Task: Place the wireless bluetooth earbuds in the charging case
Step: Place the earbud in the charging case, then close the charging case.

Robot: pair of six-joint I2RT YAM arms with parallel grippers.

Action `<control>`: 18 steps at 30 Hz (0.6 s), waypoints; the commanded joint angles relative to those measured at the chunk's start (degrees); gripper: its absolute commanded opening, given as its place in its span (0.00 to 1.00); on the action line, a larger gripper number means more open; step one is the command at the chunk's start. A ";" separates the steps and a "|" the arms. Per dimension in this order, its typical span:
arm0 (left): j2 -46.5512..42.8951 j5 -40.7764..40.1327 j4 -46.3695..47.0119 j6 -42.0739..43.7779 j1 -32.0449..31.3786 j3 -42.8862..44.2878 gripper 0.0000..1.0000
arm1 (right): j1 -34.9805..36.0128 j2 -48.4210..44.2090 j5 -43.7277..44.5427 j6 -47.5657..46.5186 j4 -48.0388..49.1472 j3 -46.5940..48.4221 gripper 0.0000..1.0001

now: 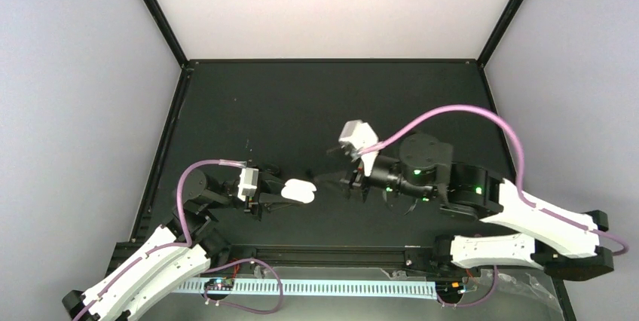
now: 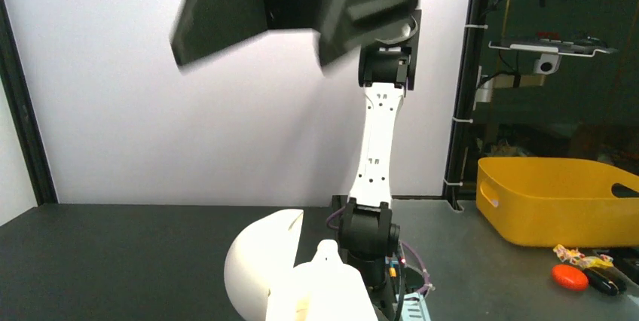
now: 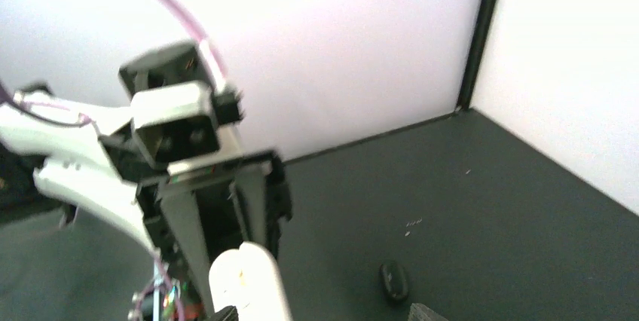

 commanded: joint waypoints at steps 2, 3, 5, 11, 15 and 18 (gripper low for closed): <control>-0.98 0.02 2.32 -0.85 -0.38 0.71 0.02 | -5.32 -0.88 1.69 4.31 3.81 0.78 0.58; -1.02 0.08 2.58 -1.10 -0.31 0.80 0.02 | -6.38 0.28 1.79 4.92 2.53 1.35 0.58; -1.14 0.20 3.09 -1.58 -0.30 0.98 0.02 | -7.58 2.37 1.65 5.85 0.74 2.01 0.57; -2.17 0.06 3.60 -2.15 -0.36 0.99 0.02 | -7.97 6.09 -3.64 5.50 -0.76 2.58 0.57; -2.57 -0.27 3.36 -1.90 -0.30 0.99 0.02 | -7.96 6.73 -7.72 4.40 -0.70 2.79 0.57; -2.50 -0.41 3.35 -1.62 -0.32 0.98 0.02 | -7.96 7.09 -10.51 3.59 -0.97 3.08 0.57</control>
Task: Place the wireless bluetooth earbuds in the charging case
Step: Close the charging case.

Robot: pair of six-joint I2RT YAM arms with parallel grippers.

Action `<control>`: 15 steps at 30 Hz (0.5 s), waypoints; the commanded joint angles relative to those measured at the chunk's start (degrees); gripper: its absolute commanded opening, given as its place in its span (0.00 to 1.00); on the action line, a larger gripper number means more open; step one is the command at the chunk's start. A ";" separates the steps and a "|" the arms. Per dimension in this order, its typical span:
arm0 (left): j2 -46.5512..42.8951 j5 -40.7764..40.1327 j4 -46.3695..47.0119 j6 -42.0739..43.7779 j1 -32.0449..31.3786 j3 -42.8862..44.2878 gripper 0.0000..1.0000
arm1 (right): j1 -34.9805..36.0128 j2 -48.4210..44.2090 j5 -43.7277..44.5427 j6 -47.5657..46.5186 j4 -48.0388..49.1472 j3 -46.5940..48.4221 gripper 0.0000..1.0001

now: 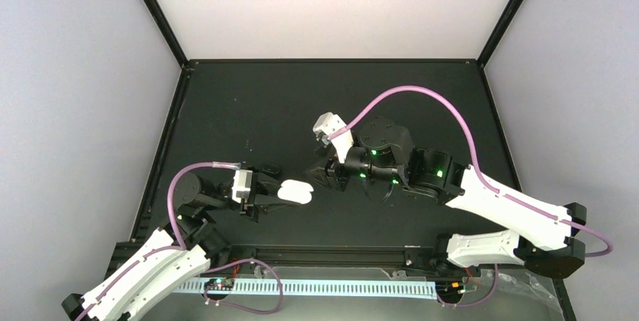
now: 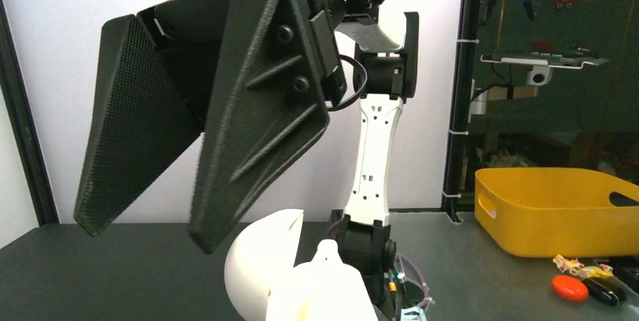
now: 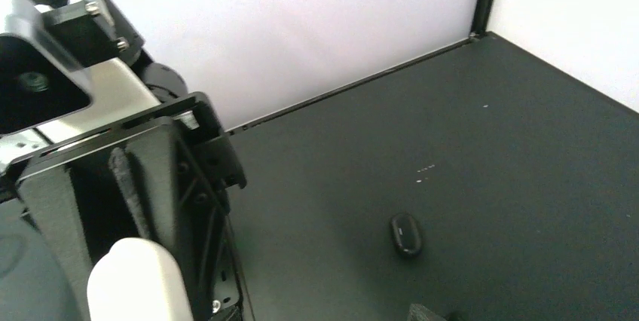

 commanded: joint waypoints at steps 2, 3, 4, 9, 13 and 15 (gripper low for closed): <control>-0.45 -0.52 1.81 -0.17 -0.37 0.97 0.02 | -0.25 -0.10 -6.85 -1.60 -1.07 1.71 0.57; -0.40 -0.60 1.90 -0.18 -0.35 0.99 0.02 | -0.27 0.21 -7.50 -1.71 -1.36 1.81 0.57; -0.34 -0.65 1.96 -0.18 -0.33 0.98 0.02 | -0.26 0.30 -7.93 -1.82 -1.70 1.90 0.57; -0.11 -1.00 2.18 0.02 -0.32 0.98 0.02 | -0.23 0.30 -8.88 -2.06 -2.05 1.65 0.57; 0.10 -1.12 2.10 0.17 -0.29 0.99 0.02 | -0.19 0.13 -8.71 -2.10 -2.11 1.41 0.57; 0.20 -1.33 2.03 0.27 -0.37 0.99 0.02 | -0.19 -0.11 -7.27 -2.03 -2.03 1.26 0.57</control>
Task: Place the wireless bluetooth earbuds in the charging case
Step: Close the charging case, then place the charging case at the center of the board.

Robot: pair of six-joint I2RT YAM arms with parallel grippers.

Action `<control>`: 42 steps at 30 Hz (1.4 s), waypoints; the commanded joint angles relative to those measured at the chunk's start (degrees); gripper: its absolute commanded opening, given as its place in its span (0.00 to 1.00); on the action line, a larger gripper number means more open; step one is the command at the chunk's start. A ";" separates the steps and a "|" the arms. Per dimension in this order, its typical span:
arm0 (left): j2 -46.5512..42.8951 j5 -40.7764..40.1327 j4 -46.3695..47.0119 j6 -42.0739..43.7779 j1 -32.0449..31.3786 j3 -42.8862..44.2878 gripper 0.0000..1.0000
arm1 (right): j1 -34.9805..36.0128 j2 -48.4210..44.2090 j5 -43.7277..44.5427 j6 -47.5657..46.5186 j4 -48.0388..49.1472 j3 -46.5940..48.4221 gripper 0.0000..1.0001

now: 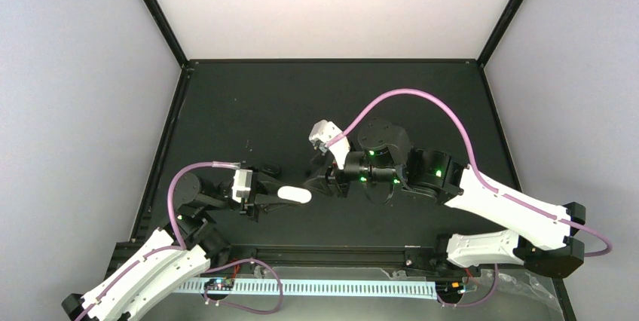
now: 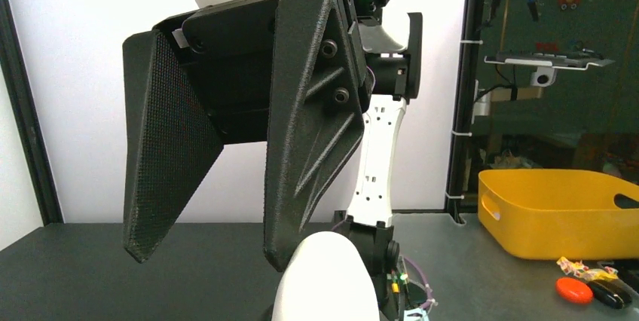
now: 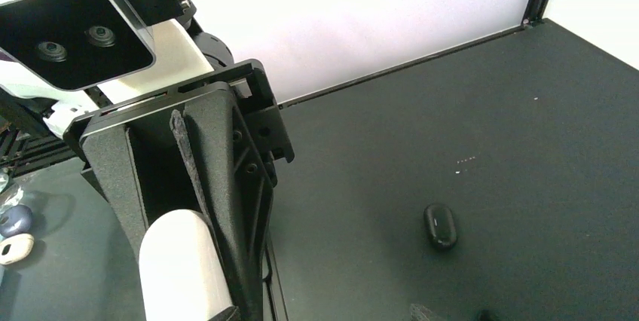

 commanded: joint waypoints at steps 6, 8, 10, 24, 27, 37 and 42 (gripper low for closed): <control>-0.10 -5.35 0.28 -1.01 -0.33 0.29 0.02 | -0.30 -6.59 6.65 0.75 6.25 -3.21 0.59; 0.20 -9.06 -0.47 -3.02 -0.31 -0.24 0.02 | -0.27 -7.33 7.89 1.48 6.46 -3.58 0.61; 1.62 -17.31 -3.20 -5.99 -0.24 -0.19 0.02 | -0.27 -9.11 15.16 3.35 7.79 -5.77 0.62; 43.22 -21.26 -6.94 -25.45 21.04 11.07 0.02 | -2.65 -15.93 27.50 13.39 12.52 -24.80 0.66; 56.54 -19.30 -12.06 -23.81 23.40 19.34 0.02 | -2.64 -17.40 26.62 14.76 11.67 -27.04 0.67; 79.07 -24.67 -20.76 -19.17 27.64 37.05 0.02 | -2.69 -22.48 27.01 16.09 6.14 -29.24 0.67; 85.53 -26.85 -24.38 -17.63 28.88 41.97 0.02 | -2.65 -22.97 27.35 16.25 4.83 -29.68 0.67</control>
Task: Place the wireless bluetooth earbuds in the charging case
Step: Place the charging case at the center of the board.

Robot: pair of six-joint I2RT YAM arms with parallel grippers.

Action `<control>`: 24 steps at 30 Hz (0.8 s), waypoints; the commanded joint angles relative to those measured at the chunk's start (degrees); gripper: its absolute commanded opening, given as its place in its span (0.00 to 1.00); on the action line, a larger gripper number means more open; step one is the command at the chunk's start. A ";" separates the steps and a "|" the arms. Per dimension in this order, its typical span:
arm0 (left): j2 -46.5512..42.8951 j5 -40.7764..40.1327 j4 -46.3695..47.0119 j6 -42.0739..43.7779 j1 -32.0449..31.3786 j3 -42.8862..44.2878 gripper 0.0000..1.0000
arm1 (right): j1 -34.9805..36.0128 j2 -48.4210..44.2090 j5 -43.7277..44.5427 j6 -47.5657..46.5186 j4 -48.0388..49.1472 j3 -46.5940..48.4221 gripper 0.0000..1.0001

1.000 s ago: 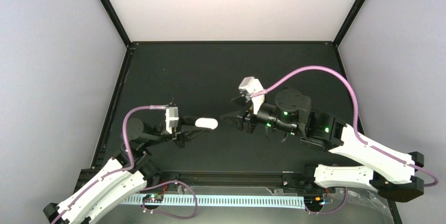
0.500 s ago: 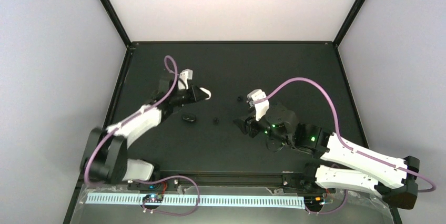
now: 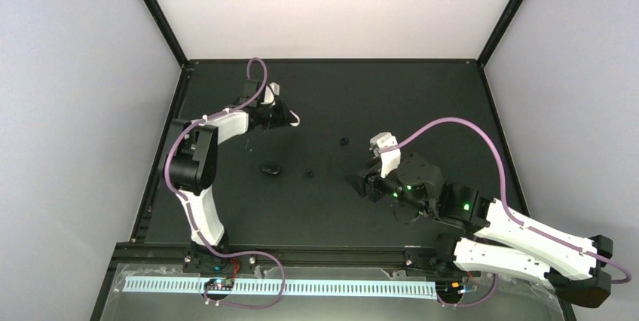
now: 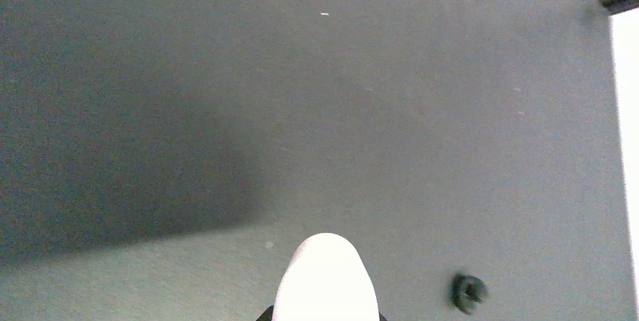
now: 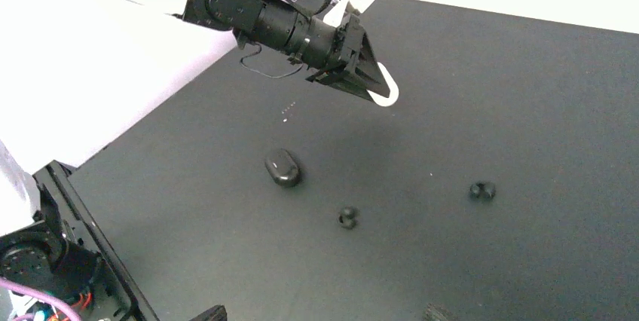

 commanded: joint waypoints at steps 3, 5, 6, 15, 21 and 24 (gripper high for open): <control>5.51 -3.76 -7.66 3.13 0.95 6.04 0.03 | -0.18 -0.95 2.43 0.54 -2.34 -1.06 0.67; 6.62 -4.02 -8.64 3.55 0.93 6.92 0.05 | -0.16 -1.17 3.15 0.38 -2.61 -1.20 0.67; 7.11 -4.38 -9.05 3.73 0.95 7.28 0.06 | -0.14 -1.24 3.53 0.25 -2.71 -1.10 0.67; 8.95 -6.37 -11.60 5.91 0.95 8.50 0.33 | -0.13 -1.20 4.51 -0.77 -3.10 -0.67 0.67; 5.46 -10.56 -12.39 6.99 1.01 6.35 0.51 | -0.11 -1.10 4.83 -1.51 -2.83 -0.40 0.68; 2.82 -13.39 -13.39 7.38 1.48 5.71 0.68 | -0.16 -0.80 4.75 -1.90 -2.57 -0.38 0.68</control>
